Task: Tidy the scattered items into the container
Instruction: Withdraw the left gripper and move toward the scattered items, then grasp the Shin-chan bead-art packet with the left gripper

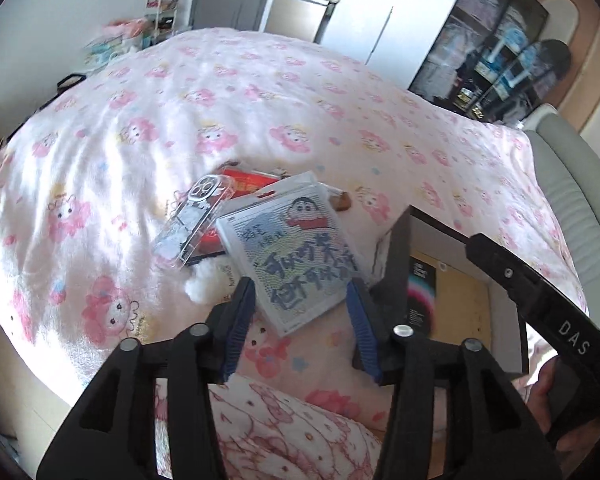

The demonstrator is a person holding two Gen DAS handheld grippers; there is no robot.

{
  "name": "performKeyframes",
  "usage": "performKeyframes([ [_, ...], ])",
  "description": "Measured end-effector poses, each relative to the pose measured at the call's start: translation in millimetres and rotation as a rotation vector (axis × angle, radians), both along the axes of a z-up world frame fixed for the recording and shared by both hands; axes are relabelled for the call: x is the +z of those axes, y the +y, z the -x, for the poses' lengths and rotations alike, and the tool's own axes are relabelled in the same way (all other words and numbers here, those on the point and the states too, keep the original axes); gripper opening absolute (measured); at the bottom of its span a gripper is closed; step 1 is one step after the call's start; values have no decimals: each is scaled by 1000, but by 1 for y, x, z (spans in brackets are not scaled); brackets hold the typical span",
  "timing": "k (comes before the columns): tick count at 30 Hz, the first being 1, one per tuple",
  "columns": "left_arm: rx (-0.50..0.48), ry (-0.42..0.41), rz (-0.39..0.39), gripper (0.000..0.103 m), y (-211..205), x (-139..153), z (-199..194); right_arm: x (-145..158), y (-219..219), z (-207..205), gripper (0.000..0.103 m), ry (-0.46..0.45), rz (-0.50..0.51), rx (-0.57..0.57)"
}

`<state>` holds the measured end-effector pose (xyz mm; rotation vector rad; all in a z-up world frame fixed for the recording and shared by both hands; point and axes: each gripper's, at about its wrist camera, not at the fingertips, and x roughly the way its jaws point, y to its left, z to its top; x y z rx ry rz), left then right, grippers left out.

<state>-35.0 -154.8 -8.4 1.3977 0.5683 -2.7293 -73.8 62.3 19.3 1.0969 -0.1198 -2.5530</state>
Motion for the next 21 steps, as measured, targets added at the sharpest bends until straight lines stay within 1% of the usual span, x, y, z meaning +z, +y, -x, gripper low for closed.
performKeyframes([
  [2,17,-86,-33,57,-12,-25,24,-17,-11,21,52,-41,-43,-22],
  [3,28,-117,-67,57,-17,-36,32,-29,-17,31,52,-75,-71,-20],
  [6,57,-195,-218,57,-24,-72,52,-62,-35,44,52,-170,-69,20],
  [7,67,-224,-245,56,-24,-83,59,-70,-40,46,52,-186,-73,29],
  [9,101,-288,-262,57,-23,-105,70,-84,-49,46,51,-199,-112,32],
  [12,108,-353,-306,58,-24,-131,83,-103,-54,56,51,-245,-144,35],
  [14,130,-376,-314,59,-26,-140,88,-112,-56,62,51,-272,-143,38],
  [16,145,-392,-300,62,-26,-146,94,-116,-60,66,51,-272,-153,45],
  [18,150,-404,-305,64,-25,-153,102,-120,-65,69,51,-275,-157,49],
  [19,151,-409,-312,66,-25,-158,105,-121,-67,71,51,-279,-156,52],
  [21,139,-434,-354,70,-22,-169,109,-124,-68,73,51,-283,-159,55],
])
